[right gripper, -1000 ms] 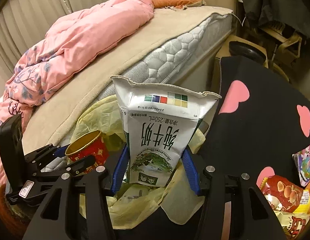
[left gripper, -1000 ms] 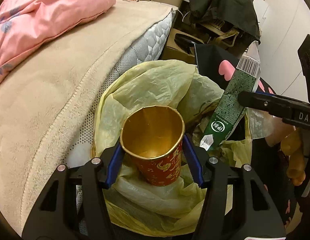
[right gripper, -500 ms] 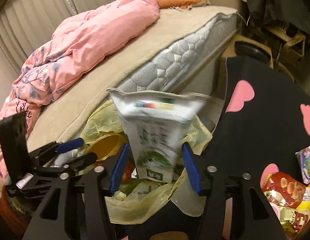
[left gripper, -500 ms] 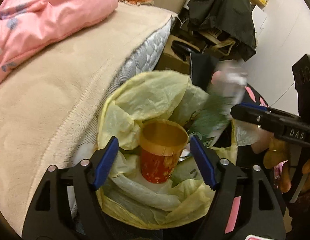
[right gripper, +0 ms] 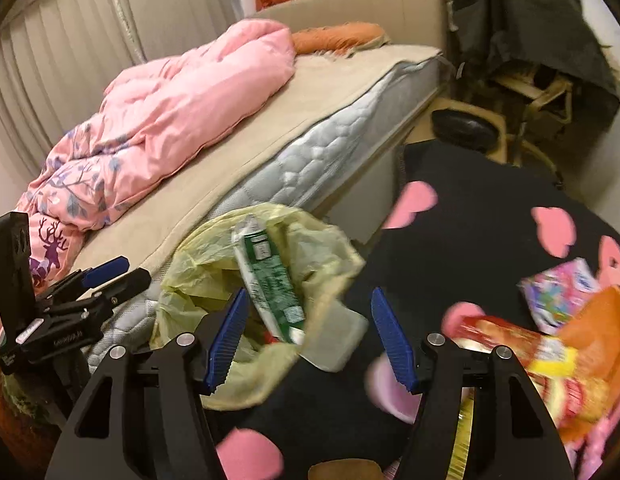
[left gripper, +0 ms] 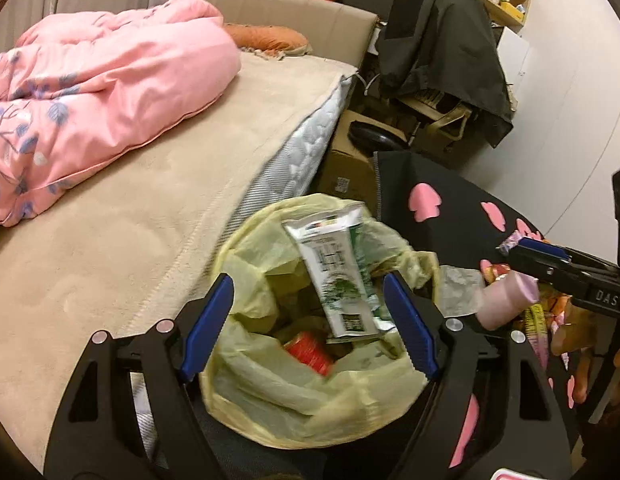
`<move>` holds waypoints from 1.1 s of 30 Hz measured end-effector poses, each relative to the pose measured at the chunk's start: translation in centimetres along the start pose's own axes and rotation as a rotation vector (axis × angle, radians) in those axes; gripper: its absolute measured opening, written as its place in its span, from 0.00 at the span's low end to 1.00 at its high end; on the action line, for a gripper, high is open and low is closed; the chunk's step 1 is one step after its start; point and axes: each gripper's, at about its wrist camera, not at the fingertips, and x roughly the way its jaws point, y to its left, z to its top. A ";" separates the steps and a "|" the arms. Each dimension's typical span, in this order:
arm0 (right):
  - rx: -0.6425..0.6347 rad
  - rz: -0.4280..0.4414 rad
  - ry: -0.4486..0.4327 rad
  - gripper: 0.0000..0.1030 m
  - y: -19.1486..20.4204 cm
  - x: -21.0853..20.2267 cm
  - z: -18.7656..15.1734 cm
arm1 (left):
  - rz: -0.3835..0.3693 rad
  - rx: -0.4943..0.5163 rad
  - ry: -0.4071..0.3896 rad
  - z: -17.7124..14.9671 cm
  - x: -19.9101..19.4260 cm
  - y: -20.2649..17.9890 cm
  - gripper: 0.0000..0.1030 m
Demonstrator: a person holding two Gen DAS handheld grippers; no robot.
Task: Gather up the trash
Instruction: 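Grasp the yellow-pink snack bag with the left gripper while the right grasps the pink candy stick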
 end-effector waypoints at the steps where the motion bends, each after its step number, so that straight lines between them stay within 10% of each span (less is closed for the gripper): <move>1: 0.006 -0.016 -0.015 0.58 -0.7 -0.9 -0.3 | -0.007 0.003 -0.001 0.0 0.0 -0.6 0.71; 8: 0.012 -0.152 -0.158 0.65 -5.9 -8.3 -3.3 | -0.090 0.078 0.020 -1.2 0.5 -6.8 0.71; 19: 0.021 -0.408 -0.106 0.66 -12.6 -13.5 -10.9 | -0.234 0.259 0.104 -4.8 2.2 -17.6 0.71; 28: 0.157 -0.410 -0.043 0.66 -17.1 -13.8 -17.3 | -0.239 0.367 0.150 -6.9 4.1 -23.1 0.65; 33: 0.209 -0.408 -0.051 0.66 -17.9 -13.8 -18.6 | -0.235 0.360 0.210 -7.1 5.9 -24.3 0.44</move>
